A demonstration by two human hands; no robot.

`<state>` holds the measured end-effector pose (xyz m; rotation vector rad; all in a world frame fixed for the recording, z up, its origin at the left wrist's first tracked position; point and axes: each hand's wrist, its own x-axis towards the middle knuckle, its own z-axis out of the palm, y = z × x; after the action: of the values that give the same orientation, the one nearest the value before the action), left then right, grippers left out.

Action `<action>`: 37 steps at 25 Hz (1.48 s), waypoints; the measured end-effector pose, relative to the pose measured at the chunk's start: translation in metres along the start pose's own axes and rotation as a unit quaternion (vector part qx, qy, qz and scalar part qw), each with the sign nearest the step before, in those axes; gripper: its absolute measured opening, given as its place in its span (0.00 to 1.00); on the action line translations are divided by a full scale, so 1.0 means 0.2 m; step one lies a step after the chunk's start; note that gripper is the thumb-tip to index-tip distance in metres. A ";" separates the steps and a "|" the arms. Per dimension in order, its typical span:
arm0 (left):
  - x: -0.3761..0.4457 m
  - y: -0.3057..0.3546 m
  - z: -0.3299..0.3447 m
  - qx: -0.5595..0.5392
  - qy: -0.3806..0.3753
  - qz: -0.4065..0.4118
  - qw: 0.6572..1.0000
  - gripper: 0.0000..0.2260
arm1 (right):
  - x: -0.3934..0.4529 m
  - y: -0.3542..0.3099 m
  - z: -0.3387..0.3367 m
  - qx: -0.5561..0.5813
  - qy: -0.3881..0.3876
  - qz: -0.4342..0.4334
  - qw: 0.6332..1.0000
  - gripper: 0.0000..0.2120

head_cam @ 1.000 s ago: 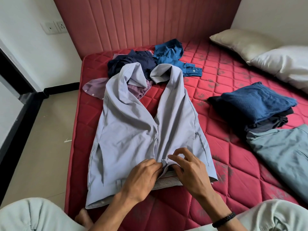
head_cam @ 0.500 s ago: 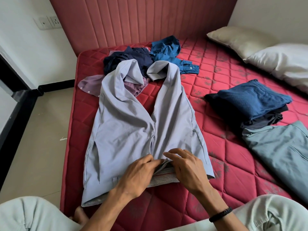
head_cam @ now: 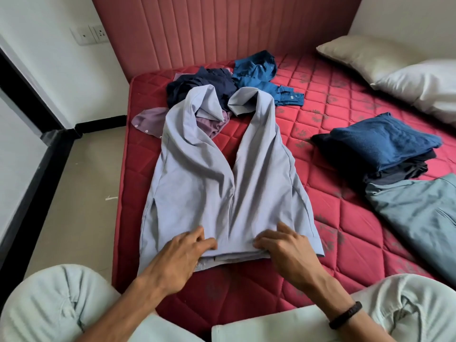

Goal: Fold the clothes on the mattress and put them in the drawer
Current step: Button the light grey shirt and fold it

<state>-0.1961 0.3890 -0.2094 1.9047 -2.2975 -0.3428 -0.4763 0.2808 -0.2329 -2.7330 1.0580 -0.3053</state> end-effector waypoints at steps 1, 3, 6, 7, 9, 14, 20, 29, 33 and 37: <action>-0.03 0.00 0.01 -0.017 -0.031 -0.010 0.999 0.27 | -0.01 -0.02 0.00 0.002 -0.028 0.005 1.000 0.17; -0.05 -0.01 -0.03 -0.085 -0.097 -0.046 0.991 0.21 | 0.00 -0.04 -0.05 0.009 -0.091 0.018 0.996 0.21; 0.07 -0.09 -0.13 -0.118 -0.134 -0.088 0.980 0.15 | 0.04 -0.09 -0.17 0.007 -0.171 0.015 0.985 0.24; 0.15 -0.11 -0.15 -0.096 -0.106 -0.081 0.986 0.14 | 0.09 -0.12 -0.19 0.004 -0.159 0.017 0.987 0.23; 0.33 -0.15 -0.16 -0.098 0.000 -0.046 0.994 0.09 | 0.23 -0.16 -0.18 0.009 -0.082 0.031 0.996 0.17; 0.71 -0.23 -0.04 -0.002 0.104 0.091 0.990 0.16 | 0.57 -0.11 0.03 0.035 -0.008 0.078 0.996 0.08; 0.78 -0.42 0.18 0.049 0.044 -0.033 0.997 0.25 | 0.72 -0.05 0.20 0.067 0.061 0.122 0.988 0.12; 0.86 -0.41 0.23 0.044 0.075 -0.138 0.987 0.25 | 0.80 0.06 0.26 0.145 0.099 0.082 0.981 0.08; 0.87 -0.42 0.26 0.025 0.072 -0.155 0.985 0.27 | 0.81 0.04 0.16 0.126 -0.025 -0.042 0.991 0.08; 0.87 -0.41 0.29 0.056 0.088 -0.162 0.981 0.25 | 0.72 -0.06 0.06 0.118 -0.260 -0.117 0.951 0.02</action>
<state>-0.1663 0.2095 -0.2944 2.2673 -1.9337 -0.0737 -0.3604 0.1928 -0.2240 -2.5048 0.5220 0.2376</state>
